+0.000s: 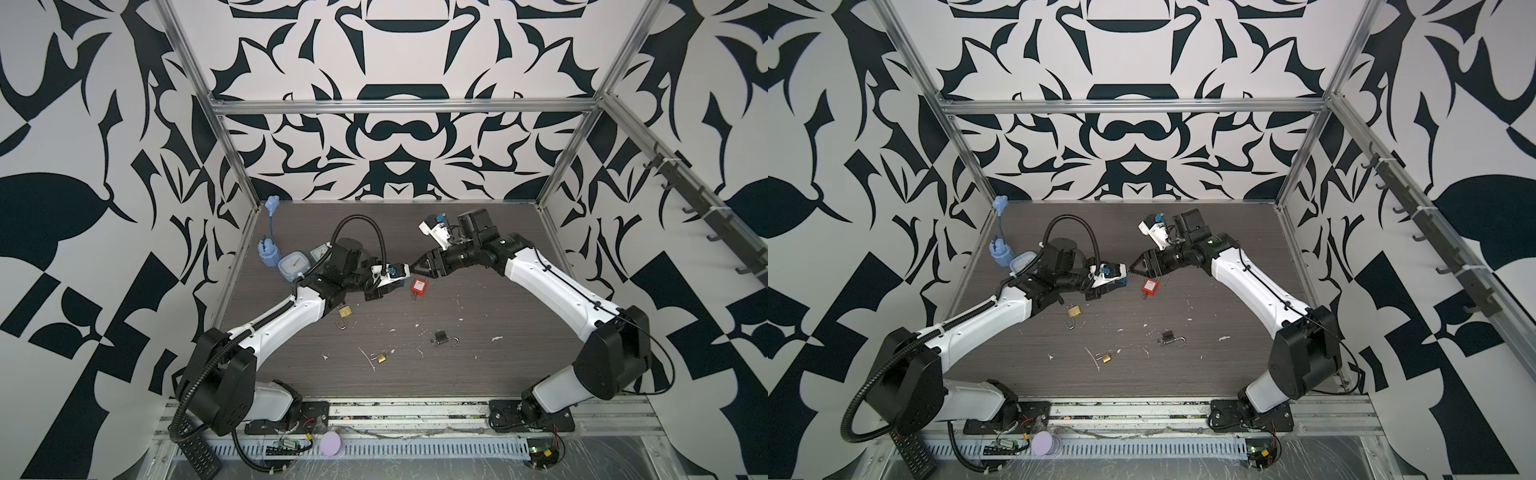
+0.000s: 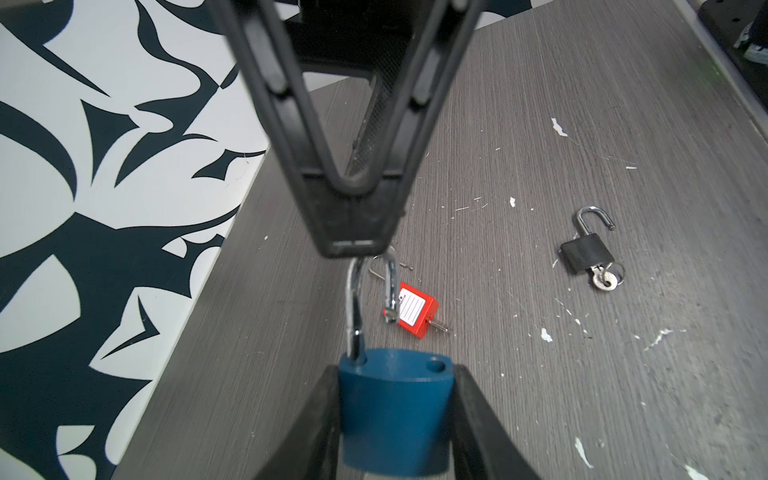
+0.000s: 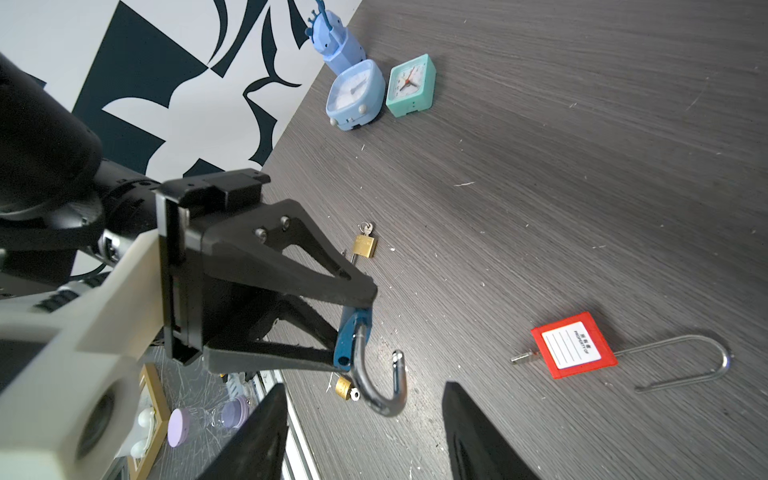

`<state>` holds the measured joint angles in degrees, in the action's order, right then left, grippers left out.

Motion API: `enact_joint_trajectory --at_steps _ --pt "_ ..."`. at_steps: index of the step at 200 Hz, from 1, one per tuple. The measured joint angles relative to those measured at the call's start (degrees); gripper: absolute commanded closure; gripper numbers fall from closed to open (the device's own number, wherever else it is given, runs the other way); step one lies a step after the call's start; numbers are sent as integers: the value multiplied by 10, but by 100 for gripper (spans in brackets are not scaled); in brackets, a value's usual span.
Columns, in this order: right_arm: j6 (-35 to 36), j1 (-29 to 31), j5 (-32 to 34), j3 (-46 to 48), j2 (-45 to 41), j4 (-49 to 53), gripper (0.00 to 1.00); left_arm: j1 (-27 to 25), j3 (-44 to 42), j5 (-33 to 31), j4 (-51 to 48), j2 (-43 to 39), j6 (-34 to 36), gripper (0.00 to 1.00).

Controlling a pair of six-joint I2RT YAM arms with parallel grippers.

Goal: Lock with the key

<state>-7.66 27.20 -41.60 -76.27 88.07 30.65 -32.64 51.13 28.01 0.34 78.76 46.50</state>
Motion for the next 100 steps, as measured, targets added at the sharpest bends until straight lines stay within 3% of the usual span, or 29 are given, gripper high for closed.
enact_joint_trajectory --at_steps 31,100 --pt "7 6 -7 0 1 0 55 0 0 2 -3 5 -1 100" --pt "11 9 -8 0 2 0 58 0 0 8 -6 8 -2 100"
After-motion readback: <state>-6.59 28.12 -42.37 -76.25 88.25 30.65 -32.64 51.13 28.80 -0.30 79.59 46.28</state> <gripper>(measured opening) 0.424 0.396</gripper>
